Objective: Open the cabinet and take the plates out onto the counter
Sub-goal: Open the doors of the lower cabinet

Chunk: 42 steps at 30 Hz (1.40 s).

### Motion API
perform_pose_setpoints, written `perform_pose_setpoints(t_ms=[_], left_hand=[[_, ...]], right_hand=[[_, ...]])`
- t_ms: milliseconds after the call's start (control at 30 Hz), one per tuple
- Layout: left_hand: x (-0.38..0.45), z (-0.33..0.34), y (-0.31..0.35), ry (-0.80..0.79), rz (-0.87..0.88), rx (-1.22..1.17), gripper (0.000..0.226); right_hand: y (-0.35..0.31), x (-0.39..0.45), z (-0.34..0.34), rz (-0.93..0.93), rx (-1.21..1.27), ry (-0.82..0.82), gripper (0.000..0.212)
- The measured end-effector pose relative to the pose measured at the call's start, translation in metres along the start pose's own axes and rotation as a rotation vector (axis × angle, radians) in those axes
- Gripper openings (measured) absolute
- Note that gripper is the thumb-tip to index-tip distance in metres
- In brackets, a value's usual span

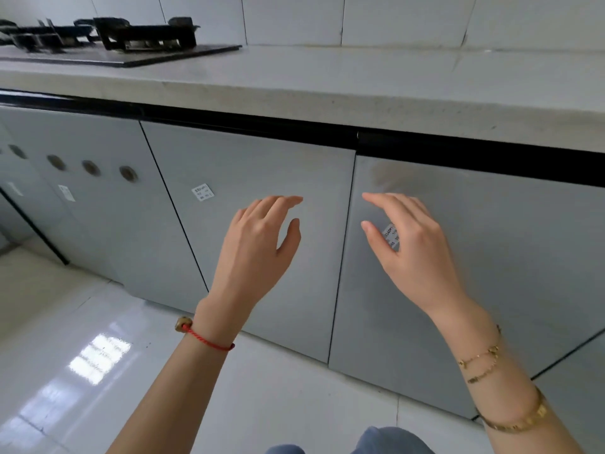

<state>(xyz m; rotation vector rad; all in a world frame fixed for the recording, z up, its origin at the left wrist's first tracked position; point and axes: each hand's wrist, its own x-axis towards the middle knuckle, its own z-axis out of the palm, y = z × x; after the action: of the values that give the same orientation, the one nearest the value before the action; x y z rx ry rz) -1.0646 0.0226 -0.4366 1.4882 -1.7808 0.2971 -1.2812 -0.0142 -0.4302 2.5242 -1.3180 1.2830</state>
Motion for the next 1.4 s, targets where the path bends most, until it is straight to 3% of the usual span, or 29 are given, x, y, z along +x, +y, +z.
perform_pose_setpoints(t_ms=[133,333,500,733,1233,1400], left_hand=[[0.025,0.005,0.001,0.083,-0.074,-0.1,0.029],[0.066,0.016,0.007,0.151,-0.527,-0.689,0.024],[0.082,0.019,0.01,0.114,-0.667,-1.024,0.02],[0.096,0.013,0.01,0.055,-0.681,-1.306,0.014],[0.069,-0.014,0.008,0.047,-0.621,-1.343,0.014],[0.042,-0.03,0.0,0.019,-0.535,-1.253,0.022]], right_hand=[[-0.007,0.02,-0.003,-0.023,0.006,0.037,0.035],[-0.016,0.041,-0.001,-0.05,-0.016,0.068,0.037],[-0.018,0.044,0.002,-0.064,-0.049,0.096,0.038],[-0.019,0.042,0.003,-0.03,-0.033,0.094,0.041],[-0.028,0.036,0.003,0.022,0.083,0.087,0.053],[-0.043,0.035,0.011,-0.058,0.106,0.082,0.049]])
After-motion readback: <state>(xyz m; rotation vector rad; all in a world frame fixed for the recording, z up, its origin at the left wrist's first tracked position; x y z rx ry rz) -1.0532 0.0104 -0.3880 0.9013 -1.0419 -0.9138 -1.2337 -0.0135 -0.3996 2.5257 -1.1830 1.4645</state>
